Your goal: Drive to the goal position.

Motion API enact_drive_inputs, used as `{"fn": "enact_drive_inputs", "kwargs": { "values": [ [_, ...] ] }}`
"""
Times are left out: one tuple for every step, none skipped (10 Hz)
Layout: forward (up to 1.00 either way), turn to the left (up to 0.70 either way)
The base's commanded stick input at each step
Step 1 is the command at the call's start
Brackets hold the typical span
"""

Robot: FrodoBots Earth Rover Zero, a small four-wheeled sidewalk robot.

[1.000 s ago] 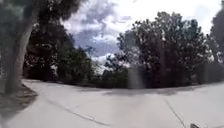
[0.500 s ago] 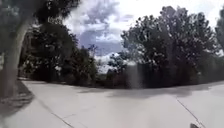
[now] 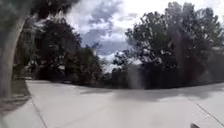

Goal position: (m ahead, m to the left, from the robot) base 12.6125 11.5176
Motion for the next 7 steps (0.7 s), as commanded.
{"fn": "enact_drive_inputs", "kwargs": {
  "values": [
    [0.69, 0.14],
    [0.69, 0.14],
    [0.69, 0.14],
    [0.69, 0.14],
    [0.69, 0.14],
    [0.69, 0.14],
    [0.69, 0.14]
  ]
}}
